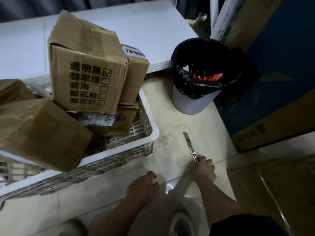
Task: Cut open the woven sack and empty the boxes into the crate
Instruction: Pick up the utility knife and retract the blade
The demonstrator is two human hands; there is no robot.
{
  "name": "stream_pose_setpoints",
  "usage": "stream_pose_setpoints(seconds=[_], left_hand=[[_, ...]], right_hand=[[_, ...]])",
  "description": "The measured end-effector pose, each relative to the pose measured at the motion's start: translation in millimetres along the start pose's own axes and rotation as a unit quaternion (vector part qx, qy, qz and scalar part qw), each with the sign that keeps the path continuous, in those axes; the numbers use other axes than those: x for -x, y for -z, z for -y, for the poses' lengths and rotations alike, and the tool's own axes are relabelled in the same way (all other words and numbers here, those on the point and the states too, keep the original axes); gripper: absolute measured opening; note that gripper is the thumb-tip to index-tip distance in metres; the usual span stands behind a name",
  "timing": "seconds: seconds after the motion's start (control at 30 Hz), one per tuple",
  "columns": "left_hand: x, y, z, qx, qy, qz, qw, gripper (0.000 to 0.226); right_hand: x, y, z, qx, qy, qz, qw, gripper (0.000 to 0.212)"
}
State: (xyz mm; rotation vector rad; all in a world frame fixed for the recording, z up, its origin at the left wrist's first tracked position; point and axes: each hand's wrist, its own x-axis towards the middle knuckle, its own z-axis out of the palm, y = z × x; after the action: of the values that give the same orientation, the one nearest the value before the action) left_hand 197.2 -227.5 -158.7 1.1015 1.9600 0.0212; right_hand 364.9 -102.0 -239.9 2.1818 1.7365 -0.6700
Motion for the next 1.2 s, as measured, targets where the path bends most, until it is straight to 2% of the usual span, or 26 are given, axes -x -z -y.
stream_pose_setpoints(seconds=[0.2,0.37,0.5,0.57,0.7,0.9,1.07,1.2], left_hand=[[-3.8,-6.4,19.3,0.005,-0.003,0.035,0.999,0.033],[5.5,-1.4,16.4,0.016,-0.008,0.043,0.999,0.032],[26.1,19.3,0.2,0.004,-0.028,0.039,0.999,0.035],[39.0,34.1,-9.0,-0.004,-0.042,0.026,0.999,0.036],[72.2,71.0,-30.8,0.000,-0.059,0.012,0.998,0.036],[139.8,127.4,-65.9,-0.022,-0.095,-0.036,0.995,0.029],[185.9,162.2,-85.1,-0.038,-0.093,-0.105,0.989,0.032],[210.9,188.4,-94.6,-0.043,-0.091,-0.116,0.988,0.026]], right_hand=[[-5.0,-21.5,-9.2,-0.030,0.007,-0.008,0.999,0.027],[-2.1,-2.4,-0.2,-0.053,0.017,0.138,0.989,0.026],[8.8,39.3,16.8,-0.113,-0.006,0.235,0.965,0.008],[19.8,72.4,27.2,-0.117,-0.015,0.278,0.953,0.010],[50.4,145.7,38.5,-0.049,-0.011,0.334,0.941,0.021],[108.8,242.3,54.9,-0.027,0.047,0.291,0.955,0.032],[155.8,297.4,68.9,-0.089,0.108,0.246,0.959,0.034],[179.5,327.9,70.8,-0.165,0.142,0.229,0.949,0.026]])
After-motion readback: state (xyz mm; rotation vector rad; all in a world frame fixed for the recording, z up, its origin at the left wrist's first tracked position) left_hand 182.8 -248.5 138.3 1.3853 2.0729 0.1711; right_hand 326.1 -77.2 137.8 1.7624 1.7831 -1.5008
